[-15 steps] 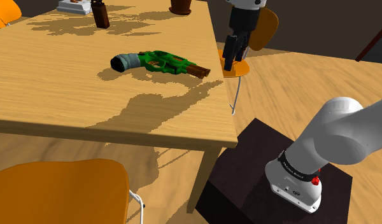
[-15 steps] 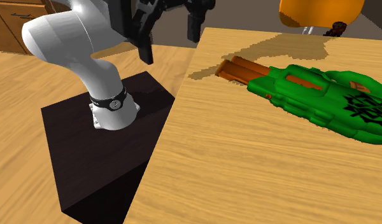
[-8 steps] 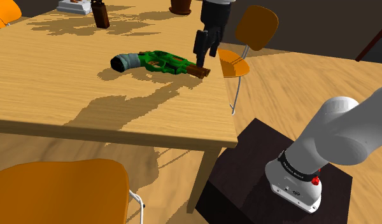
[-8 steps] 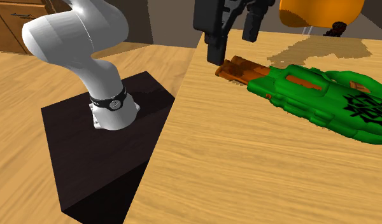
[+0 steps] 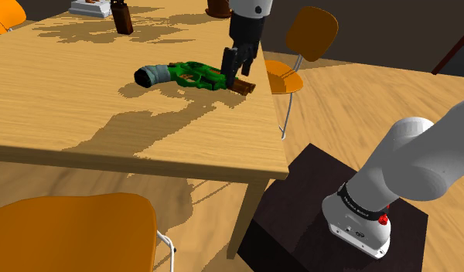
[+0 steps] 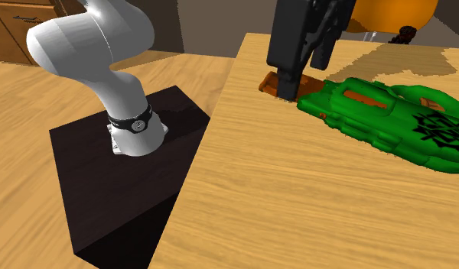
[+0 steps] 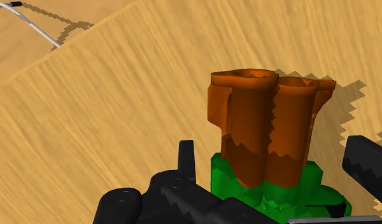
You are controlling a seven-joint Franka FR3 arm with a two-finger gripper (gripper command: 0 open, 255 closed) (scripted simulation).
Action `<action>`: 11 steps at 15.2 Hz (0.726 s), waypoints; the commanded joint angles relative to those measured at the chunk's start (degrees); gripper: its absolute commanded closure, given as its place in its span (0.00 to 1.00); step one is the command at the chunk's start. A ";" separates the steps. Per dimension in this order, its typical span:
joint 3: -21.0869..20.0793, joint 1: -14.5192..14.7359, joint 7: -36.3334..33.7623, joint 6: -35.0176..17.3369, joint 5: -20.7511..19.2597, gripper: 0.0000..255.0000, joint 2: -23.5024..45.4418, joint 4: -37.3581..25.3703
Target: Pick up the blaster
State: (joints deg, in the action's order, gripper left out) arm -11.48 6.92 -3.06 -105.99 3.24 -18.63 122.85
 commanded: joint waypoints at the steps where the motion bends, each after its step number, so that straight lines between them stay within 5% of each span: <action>1: -0.06 0.01 0.04 -1.95 0.01 0.00 0.21 1.71; 3: -0.06 0.01 0.04 -1.95 0.01 0.00 0.21 1.72; 4: -0.06 0.01 0.03 -1.86 0.01 1.00 0.15 1.67; 11: -0.08 0.02 0.01 -1.86 0.01 1.00 0.18 1.65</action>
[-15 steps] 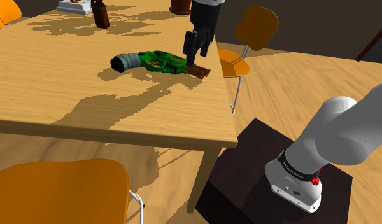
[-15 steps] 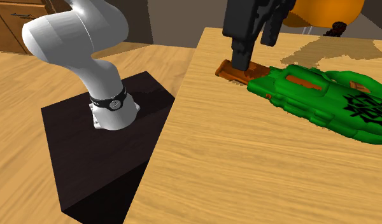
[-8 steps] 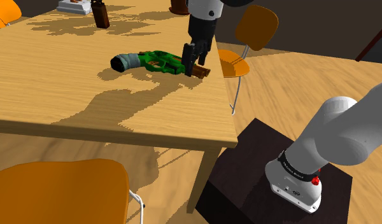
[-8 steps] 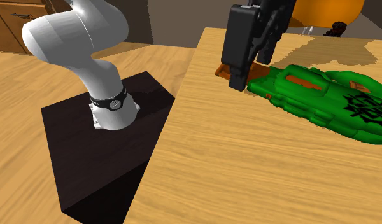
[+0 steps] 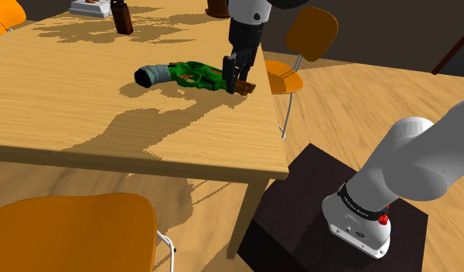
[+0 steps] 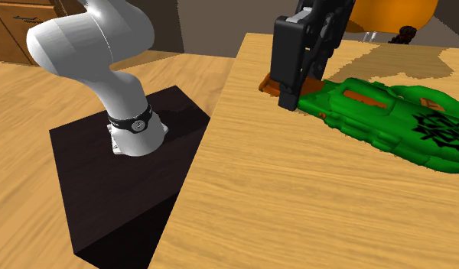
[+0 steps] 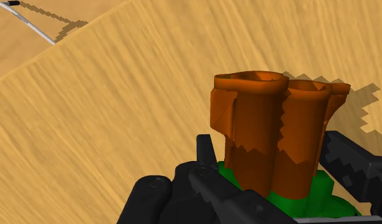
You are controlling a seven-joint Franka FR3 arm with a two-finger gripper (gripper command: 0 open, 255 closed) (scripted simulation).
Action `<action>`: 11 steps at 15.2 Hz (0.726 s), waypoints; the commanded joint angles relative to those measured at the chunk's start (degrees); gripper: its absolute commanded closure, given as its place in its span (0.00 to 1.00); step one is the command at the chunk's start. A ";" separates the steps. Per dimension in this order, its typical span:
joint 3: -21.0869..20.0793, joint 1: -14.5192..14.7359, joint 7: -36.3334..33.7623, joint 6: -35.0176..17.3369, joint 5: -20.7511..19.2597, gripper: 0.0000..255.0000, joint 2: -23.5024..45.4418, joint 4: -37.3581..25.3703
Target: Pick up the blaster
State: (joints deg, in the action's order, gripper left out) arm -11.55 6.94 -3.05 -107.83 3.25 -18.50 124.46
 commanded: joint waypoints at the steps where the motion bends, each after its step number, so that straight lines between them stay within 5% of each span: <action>1: 0.00 0.00 0.01 -0.02 0.00 1.00 0.04 0.05; 11: 0.29 -0.15 0.03 6.83 -0.15 1.00 -0.06 -6.70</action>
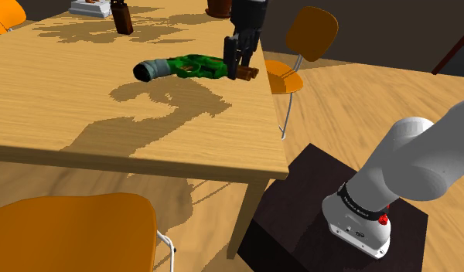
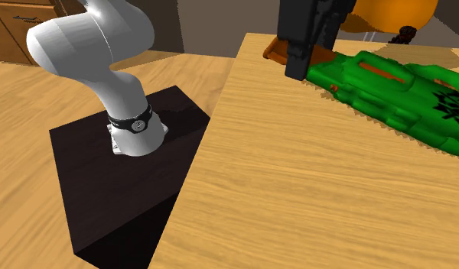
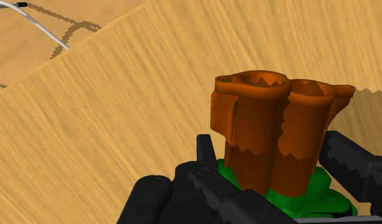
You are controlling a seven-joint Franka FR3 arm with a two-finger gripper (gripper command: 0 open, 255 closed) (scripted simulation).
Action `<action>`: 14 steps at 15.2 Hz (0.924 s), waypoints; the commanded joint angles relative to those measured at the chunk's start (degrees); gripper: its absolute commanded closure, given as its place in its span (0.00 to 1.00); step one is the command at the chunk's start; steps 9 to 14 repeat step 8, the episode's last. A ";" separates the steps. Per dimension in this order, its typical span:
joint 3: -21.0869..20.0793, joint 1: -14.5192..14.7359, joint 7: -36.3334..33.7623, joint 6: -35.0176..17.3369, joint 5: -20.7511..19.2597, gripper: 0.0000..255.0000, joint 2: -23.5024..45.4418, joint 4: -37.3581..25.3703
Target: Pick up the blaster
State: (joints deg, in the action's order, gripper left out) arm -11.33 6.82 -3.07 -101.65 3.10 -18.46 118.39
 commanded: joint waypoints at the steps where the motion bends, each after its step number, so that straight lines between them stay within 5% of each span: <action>1: 0.09 -0.04 0.04 1.41 -0.03 1.00 -0.05 -1.44; 14: 0.19 -0.13 -0.02 5.37 -0.17 1.00 0.39 -5.84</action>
